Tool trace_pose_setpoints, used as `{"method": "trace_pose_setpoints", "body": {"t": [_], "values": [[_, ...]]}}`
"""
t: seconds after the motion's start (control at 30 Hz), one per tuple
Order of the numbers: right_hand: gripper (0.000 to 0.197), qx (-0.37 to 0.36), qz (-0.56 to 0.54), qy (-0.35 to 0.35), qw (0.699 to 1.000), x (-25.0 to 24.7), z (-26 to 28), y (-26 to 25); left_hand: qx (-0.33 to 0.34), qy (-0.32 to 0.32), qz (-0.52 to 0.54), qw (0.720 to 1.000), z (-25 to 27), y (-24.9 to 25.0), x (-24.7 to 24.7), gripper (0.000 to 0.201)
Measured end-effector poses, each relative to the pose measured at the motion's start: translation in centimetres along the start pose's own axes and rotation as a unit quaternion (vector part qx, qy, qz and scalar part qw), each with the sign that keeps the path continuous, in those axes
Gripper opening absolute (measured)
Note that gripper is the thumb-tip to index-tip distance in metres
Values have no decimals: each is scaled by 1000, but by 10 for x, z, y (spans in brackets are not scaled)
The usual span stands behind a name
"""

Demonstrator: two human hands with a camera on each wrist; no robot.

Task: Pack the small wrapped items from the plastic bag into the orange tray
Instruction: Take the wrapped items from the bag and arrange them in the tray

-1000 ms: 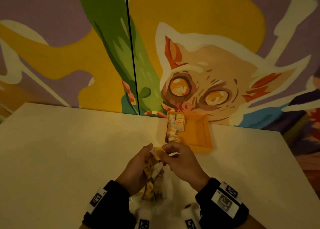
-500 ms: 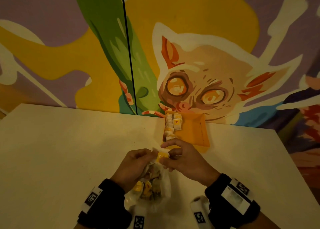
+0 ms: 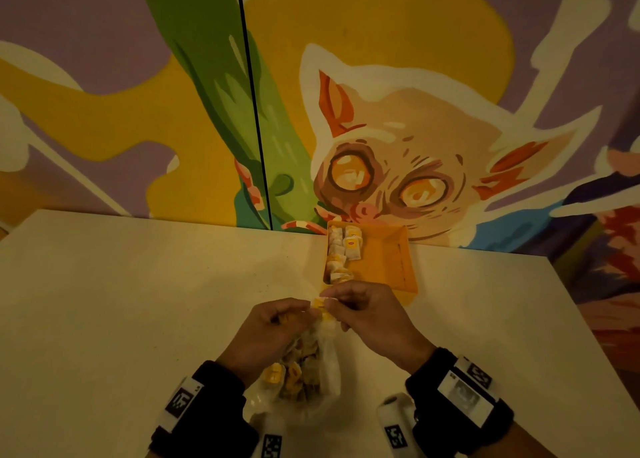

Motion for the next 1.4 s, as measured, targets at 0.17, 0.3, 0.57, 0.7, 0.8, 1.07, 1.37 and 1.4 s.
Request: {"method": "trace_pose_setpoints", "body": {"t": [0.17, 0.3, 0.57, 0.7, 0.8, 1.07, 1.37, 1.4], "values": [[14, 8, 24, 2, 1000, -1, -2, 3, 31, 34, -32, 998, -6, 5, -6, 7], [9, 24, 16, -11, 1000, 3, -2, 9, 45, 46, -18, 998, -7, 8, -4, 9], [11, 43, 72, 36, 996, -29, -38, 21, -7, 72, 1, 997, -16, -2, -9, 15], [13, 87, 117, 58, 988, -61, -82, 41, -30, 75, 2, 997, -22, -13, -16, 19], [17, 102, 153, 63, 981, -79, -115, 52, -41, 78, 5, 996, -28, -17, -19, 21], [23, 208, 228, 1, 951, -85, -184, 99, -62, 73, 18, 995, -45, -26, -21, 24], [30, 236, 350, -33, 906, -86, -219, 129, -78, 76, 16, 994, -56, -29, -22, 27], [30, 236, 355, -31, 904, -87, -221, 131, -78, 78, 15, 994, -57, -29, -22, 27]]}}
Point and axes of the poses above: each hand's wrist, its own z-axis away from the middle knuckle, its own x-axis out of the palm, y = z × x, the point moved 9 cm from there along -z, towards the middle knuckle, and after that the axes turned 2 degrees about y, right-handed, at the moved point
